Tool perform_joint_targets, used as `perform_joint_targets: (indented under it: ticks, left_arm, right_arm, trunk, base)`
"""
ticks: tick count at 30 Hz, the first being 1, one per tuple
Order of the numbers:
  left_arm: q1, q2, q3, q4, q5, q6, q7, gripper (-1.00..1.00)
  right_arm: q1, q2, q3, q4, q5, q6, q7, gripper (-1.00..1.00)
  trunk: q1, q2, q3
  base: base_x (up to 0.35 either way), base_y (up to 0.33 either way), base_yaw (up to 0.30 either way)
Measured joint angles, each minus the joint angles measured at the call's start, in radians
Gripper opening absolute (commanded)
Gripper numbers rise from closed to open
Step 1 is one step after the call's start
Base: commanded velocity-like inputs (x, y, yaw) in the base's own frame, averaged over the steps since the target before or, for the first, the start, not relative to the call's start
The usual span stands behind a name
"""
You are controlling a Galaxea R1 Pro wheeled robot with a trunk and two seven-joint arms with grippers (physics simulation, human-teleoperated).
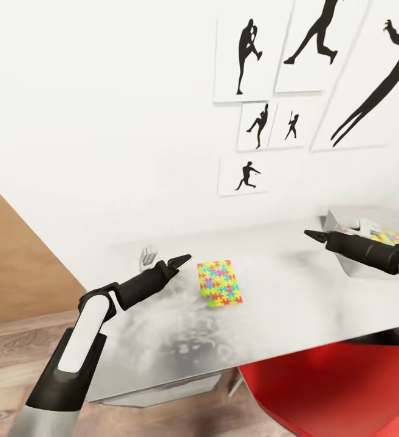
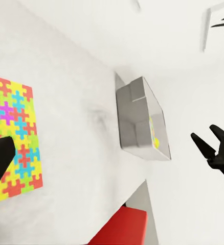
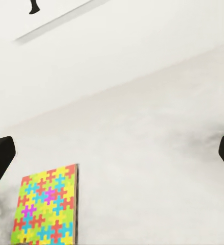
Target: Put all the toys in the child's room - the three board games (two on the bed and one on the table), the two jigsaw puzzles on the table, and the tennis ball on the table - inside the toy box on the table in the child's room.
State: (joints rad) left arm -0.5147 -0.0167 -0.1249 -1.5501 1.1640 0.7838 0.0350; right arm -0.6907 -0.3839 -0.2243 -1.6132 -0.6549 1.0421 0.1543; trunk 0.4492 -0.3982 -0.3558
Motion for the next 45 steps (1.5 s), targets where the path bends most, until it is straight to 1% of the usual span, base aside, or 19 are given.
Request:
perform_joint_targets:
  ticks: [8,13,15,16,18,21,23,26,28,29,31,32,34,35,36,37,39,42,45]
  left_arm:
    - [0.0,0.001,0.001,0.0,-0.002,0.001,-0.001,1.0]
    - [0.005,0.007,0.003,-0.001,-0.004,0.001,-0.001,1.0]
    - [0.018,0.022,0.008,-0.003,-0.004,0.002,-0.001,1.0]
    - [0.018,0.022,0.009,-0.003,-0.004,0.002,-0.001,1.0]
    - [0.038,0.048,0.022,-0.006,-0.003,0.0,-0.001,1.0]
    - [0.052,0.063,0.035,-0.008,-0.001,-0.001,-0.001,1.0]
    - [0.088,0.092,0.064,-0.011,-0.001,0.0,-0.001,1.0]
    - [0.112,0.108,0.083,-0.012,0.001,0.0,-0.001,1.0]
    - [0.165,0.141,0.124,-0.014,-0.001,-0.001,-0.004,1.0]
    - [0.167,0.141,0.126,-0.014,0.002,-0.001,-0.005,1.0]
    - [0.221,0.174,0.175,-0.016,0.001,-0.004,-0.017,1.0]
    - [0.222,0.174,0.176,-0.016,0.004,-0.005,-0.018,1.0]
    - [0.269,0.199,0.224,-0.017,0.005,-0.007,-0.045,1.0]
    - [0.27,0.199,0.225,-0.017,0.007,-0.007,-0.046,1.0]
    - [0.29,0.208,0.246,-0.017,0.005,-0.008,-0.063,1.0]
    - [0.291,0.208,0.247,-0.017,0.007,-0.008,-0.064,1.0]
    - [0.326,0.222,0.283,-0.016,0.002,-0.011,-0.105,1.0]
    - [0.341,0.227,0.298,-0.016,0.0,-0.013,-0.124,1.0]
    - [0.375,0.236,0.33,-0.011,-0.008,-0.018,-0.169,1.0]
  right_arm:
    - [-0.002,0.0,0.007,0.005,0.0,0.0,-0.002,1.0]
    - [-0.007,-0.001,0.037,0.04,0.001,0.0,-0.016,1.0]
    - [-0.018,-0.001,0.06,0.088,0.002,0.0,-0.028,1.0]
    - [-0.018,-0.001,0.06,0.088,0.001,0.0,-0.028,1.0]
    - [-0.033,0.0,0.077,0.153,0.002,0.0,-0.037,1.0]
    - [-0.039,0.001,0.084,0.191,0.001,0.0,-0.039,1.0]
    - [-0.047,0.002,0.094,0.26,0.002,0.0,-0.042,1.0]
    - [-0.05,0.003,0.1,0.29,0.0,0.0,-0.043,1.0]
    - [-0.05,0.005,0.111,0.332,0.001,0.0,-0.044,1.0]
    - [-0.05,0.005,0.111,0.333,0.0,0.0,-0.044,1.0]
    - [-0.048,0.008,0.125,0.363,0.001,0.0,-0.045,1.0]
    - [-0.048,0.008,0.125,0.364,0.0,0.0,-0.045,1.0]
    - [-0.047,0.011,0.141,0.385,0.0,0.0,-0.045,1.0]
    - [-0.047,0.011,0.142,0.386,0.0,0.0,-0.045,1.0]
    - [-0.046,0.011,0.148,0.395,0.0,0.0,-0.044,1.0]
    - [-0.046,0.011,0.149,0.396,0.0,0.0,-0.044,1.0]
    - [-0.042,0.011,0.158,0.417,0.0,0.0,-0.044,1.0]
    - [-0.041,0.01,0.162,0.431,0.0,0.0,-0.043,1.0]
    - [-0.039,0.009,0.168,0.521,0.002,0.0,-0.041,1.0]
  trunk:
    - [0.0,0.0,0.0]
    - [0.0,0.0,0.0]
    - [0.0,0.0,0.0]
    - [0.0,0.0,0.0]
    - [0.0,0.0,0.0]
    - [0.0,0.0,0.0]
    - [0.0,0.0,0.0]
    - [0.0,0.0,0.0]
    - [0.0,0.0,0.0]
    - [0.0,0.0,0.0]
    - [0.0,0.0,0.0]
    - [0.0,0.0,0.0]
    - [0.0,0.0,0.0]
    - [0.0,0.0,0.0]
    - [0.0,0.0,0.0]
    - [0.0,0.0,0.0]
    - [0.0,0.0,0.0]
    - [0.0,0.0,0.0]
    - [0.0,0.0,0.0]
  base:
    - [0.135,0.318,0.0]
    - [0.129,0.318,0.0]
    - [0.121,0.318,0.0]
    - [0.118,0.318,0.0]
    - [0.115,0.318,0.0]
    - [0.112,0.318,0.0]
    - [0.109,0.318,0.0]
    - [0.105,0.311,0.0]
    - [0.087,0.259,0.0]
    - [0.069,0.207,0.0]
    - [0.056,0.166,0.0]
    - [0.044,0.133,0.0]
    - [0.036,0.106,0.0]
    - [0.028,0.085,0.0]
    - [0.028,0.085,0.0]
    - [0.023,0.068,0.0]
    - [0.018,0.054,0.0]
    - [0.014,0.041,0.0]
    - [0.006,0.018,0.0]
